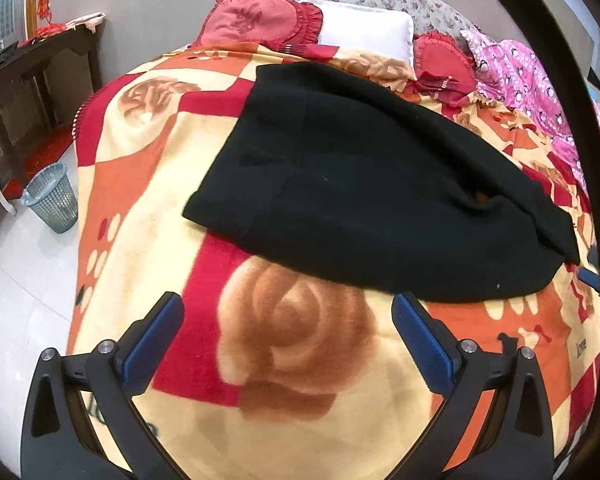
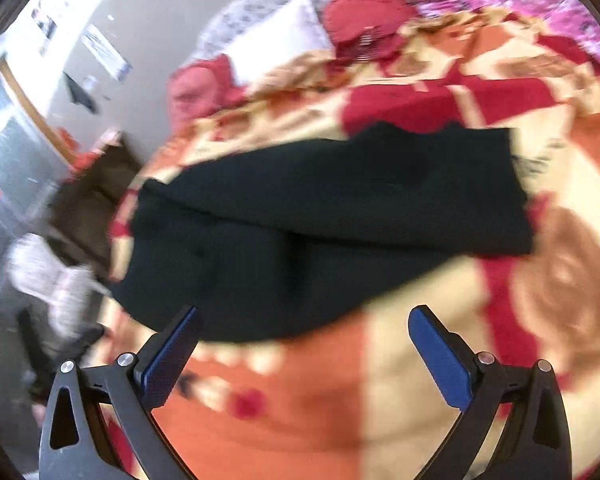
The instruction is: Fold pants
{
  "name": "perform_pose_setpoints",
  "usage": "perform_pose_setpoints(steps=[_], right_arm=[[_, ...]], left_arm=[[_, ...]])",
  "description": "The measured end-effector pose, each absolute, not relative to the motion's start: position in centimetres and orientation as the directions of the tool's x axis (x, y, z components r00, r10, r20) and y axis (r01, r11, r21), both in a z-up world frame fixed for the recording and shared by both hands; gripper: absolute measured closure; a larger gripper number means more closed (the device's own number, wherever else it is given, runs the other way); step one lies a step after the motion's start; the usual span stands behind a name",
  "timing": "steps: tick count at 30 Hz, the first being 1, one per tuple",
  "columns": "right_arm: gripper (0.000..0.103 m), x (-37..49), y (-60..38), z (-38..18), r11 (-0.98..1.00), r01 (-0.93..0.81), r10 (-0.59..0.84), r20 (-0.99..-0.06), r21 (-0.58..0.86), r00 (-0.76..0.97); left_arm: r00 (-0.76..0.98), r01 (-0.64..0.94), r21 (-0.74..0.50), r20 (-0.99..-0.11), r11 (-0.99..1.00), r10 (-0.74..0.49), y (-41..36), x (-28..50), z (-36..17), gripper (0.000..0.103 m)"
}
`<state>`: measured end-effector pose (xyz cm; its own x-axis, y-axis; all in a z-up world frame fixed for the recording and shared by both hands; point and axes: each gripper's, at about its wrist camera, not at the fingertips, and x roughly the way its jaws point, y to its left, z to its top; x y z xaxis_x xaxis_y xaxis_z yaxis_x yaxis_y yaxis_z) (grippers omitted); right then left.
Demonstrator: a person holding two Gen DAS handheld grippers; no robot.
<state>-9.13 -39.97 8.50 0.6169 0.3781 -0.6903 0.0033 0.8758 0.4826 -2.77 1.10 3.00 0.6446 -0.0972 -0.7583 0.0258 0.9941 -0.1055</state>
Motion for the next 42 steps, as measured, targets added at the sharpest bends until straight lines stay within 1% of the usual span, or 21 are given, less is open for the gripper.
perform_pose_setpoints(steps=[4,7,9,10,11,13,17,20,23,25,27,28,29,30,31,32,33,34,35,39,42], right_arm=[[0.002,-5.3,-39.2,6.3,0.808,0.037,0.461,-0.67,0.588,0.582],[0.008,-3.4,-40.6,3.7,0.703,0.113,0.515,-0.612,0.702,0.601],[0.022,-2.6,-41.8,3.4,0.632,0.127,0.522,-0.541,0.765,0.66],[0.041,-1.9,-42.2,2.9,0.604,0.13,0.532,-0.518,0.787,0.67],[0.064,-1.4,-42.4,2.6,0.592,0.132,0.535,-0.51,0.795,0.674],[0.082,0.2,-42.7,2.4,0.598,0.143,0.528,-0.522,0.789,0.67],[0.088,1.3,-42.8,5.6,0.66,0.062,0.485,-0.488,0.748,0.726],[0.089,2.6,-43.2,9.5,0.721,0.029,0.426,-0.476,0.692,0.769],[0.088,5.5,-43.5,11.4,0.761,0.046,0.366,-0.486,0.647,0.793],[0.087,8.4,-43.2,11.2,0.796,0.07,0.327,-0.525,0.601,0.786],[0.083,11.2,-42.8,9.3,0.821,0.132,0.29,-0.606,0.555,0.741],[0.083,11.9,-42.6,8.2,0.827,0.156,0.288,-0.645,0.54,0.708],[0.082,12.1,-42.6,7.7,0.826,0.155,0.299,-0.653,0.542,0.696],[0.078,11.5,-42.7,7.8,0.82,0.143,0.311,-0.641,0.555,0.702],[0.066,10.7,-43.0,7.9,0.811,0.134,0.325,-0.629,0.569,0.706],[0.049,9.6,-43.5,8.3,0.792,0.124,0.352,-0.612,0.598,0.708],[0.04,8.3,-43.9,8.7,0.776,0.115,0.372,-0.598,0.62,0.71],[0.024,6.3,-44.4,9.5,0.769,0.101,0.383,-0.582,0.631,0.717],[0.019,4.8,-44.8,10.1,0.779,0.092,0.374,-0.578,0.62,0.725],[0.018,-2.8,-46.7,10.8,0.852,0.113,0.268,-0.612,0.511,0.744],[0.017,-7.0,-49.0,8.9,0.834,0.194,0.228,-0.644,0.516,0.73]], left_arm=[[0.649,0.043,-0.084,-0.755,0.996,-0.092,0.3,-2.9,3.3,0.0],[0.655,0.043,-0.073,-0.751,0.996,-0.084,0.4,-2.6,3.6,0.0],[0.659,0.039,-0.065,-0.748,0.997,-0.075,0.5,-2.4,3.6,0.0],[0.658,0.037,-0.066,-0.749,0.997,-0.074,0.5,-2.3,3.5,0.0],[0.655,0.038,-0.069,-0.752,0.997,-0.077,0.6,-2.2,3.3,0.0],[0.644,0.041,-0.078,-0.761,0.996,-0.085,0.7,-2.0,3.0,0.0],[0.639,0.029,-0.075,-0.765,0.997,-0.076,1.3,-2.0,2.8,0.0],[0.643,0.015,-0.094,-0.762,0.995,-0.081,1.9,-1.7,3.1,0.0],[0.649,0.005,-0.119,-0.755,0.993,-0.094,2.3,-1.6,3.2,0.0],[0.646,-0.008,-0.136,-0.757,0.991,-0.099,2.6,-1.5,3.1,0.0],[0.631,-0.018,-0.155,-0.768,0.988,-0.109,3.0,-1.2,2.8,0.0],[0.627,-0.023,-0.161,-0.771,0.987,-0.111,3.1,-1.2,2.7,0.0],[0.626,-0.031,-0.172,-0.772,0.985,-0.115,3.3,-1.2,2.7,0.0],[0.629,-0.035,-0.181,-0.768,0.983,-0.119,3.5,-1.2,2.6,0.0],[0.632,-0.039,-0.185,-0.766,0.982,-0.119,3.7,-1.2,2.6,0.0],[0.634,-0.043,-0.187,-0.764,0.981,-0.118,3.8,-1.1,2.7,0.0],[0.635,-0.051,-0.187,-0.765,0.981,-0.113,3.9,-1.0,2.6,0.0],[0.634,-0.056,-0.19,-0.765,0.98,-0.112,3.9,-0.9,2.6,0.0],[0.636,-0.058,-0.2,-0.762,0.978,-0.118,4.0,-0.8,2.6,0.0],[0.641,-0.076,-0.233,-0.756,0.969,-0.131,4.2,-0.4,2.2,0.0],[0.624,-0.084,-0.281,-0.763,0.956,-0.17,4.1,0.2,1.6,0.0]])
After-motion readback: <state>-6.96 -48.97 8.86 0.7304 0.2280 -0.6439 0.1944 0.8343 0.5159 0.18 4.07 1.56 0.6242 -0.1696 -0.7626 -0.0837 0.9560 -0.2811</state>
